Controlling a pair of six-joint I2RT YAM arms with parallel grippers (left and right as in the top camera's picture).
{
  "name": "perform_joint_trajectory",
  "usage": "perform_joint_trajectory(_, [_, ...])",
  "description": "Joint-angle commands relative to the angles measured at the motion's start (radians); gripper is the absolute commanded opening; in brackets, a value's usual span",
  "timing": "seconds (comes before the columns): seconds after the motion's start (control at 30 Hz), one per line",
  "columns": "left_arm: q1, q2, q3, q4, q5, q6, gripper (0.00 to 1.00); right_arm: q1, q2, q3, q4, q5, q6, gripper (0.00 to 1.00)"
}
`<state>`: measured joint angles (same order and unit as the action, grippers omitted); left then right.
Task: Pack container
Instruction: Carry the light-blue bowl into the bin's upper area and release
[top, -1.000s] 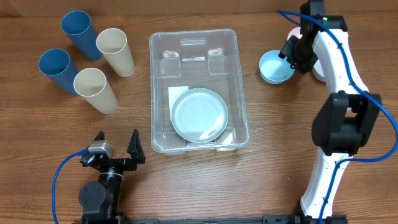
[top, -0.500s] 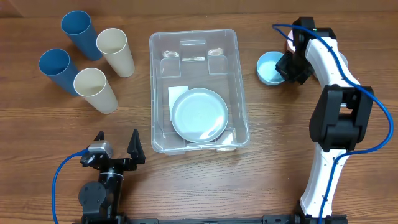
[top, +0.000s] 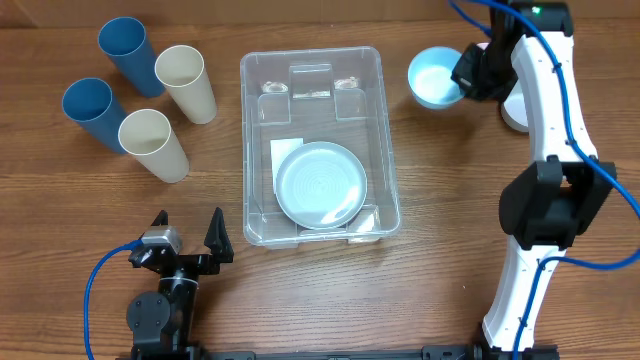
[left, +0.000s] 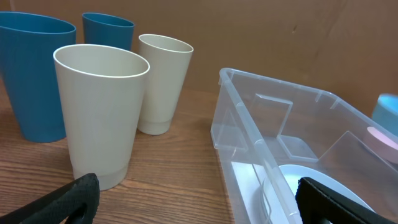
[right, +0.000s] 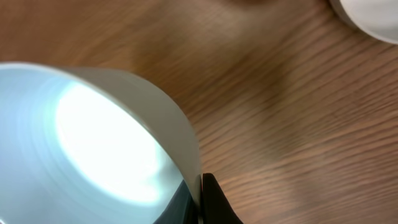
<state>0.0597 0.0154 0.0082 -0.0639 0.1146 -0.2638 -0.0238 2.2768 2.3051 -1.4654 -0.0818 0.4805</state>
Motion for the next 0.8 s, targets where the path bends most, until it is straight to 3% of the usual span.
perform_joint_trajectory(0.0, [0.006, -0.004, -0.003, -0.003, -0.008, -0.013, 1.00, 0.071, -0.132, 0.085, -0.006, -0.032, -0.059, 0.04])
perform_joint_trajectory(0.17, [0.006, -0.004, -0.003, -0.003, -0.008, -0.013, 1.00, 0.260, -0.189, 0.085, 0.009, -0.023, -0.206, 0.04])
perform_joint_trajectory(0.37, [0.006, -0.004, -0.003, -0.003, -0.008, -0.013, 1.00, 0.492, -0.186, -0.023, 0.126, 0.237, -0.216, 0.04])
perform_joint_trajectory(0.77, [0.006, -0.004, -0.003, -0.003, -0.008, -0.013, 1.00, 0.511, -0.180, -0.390, 0.487, 0.396, -0.246, 0.04])
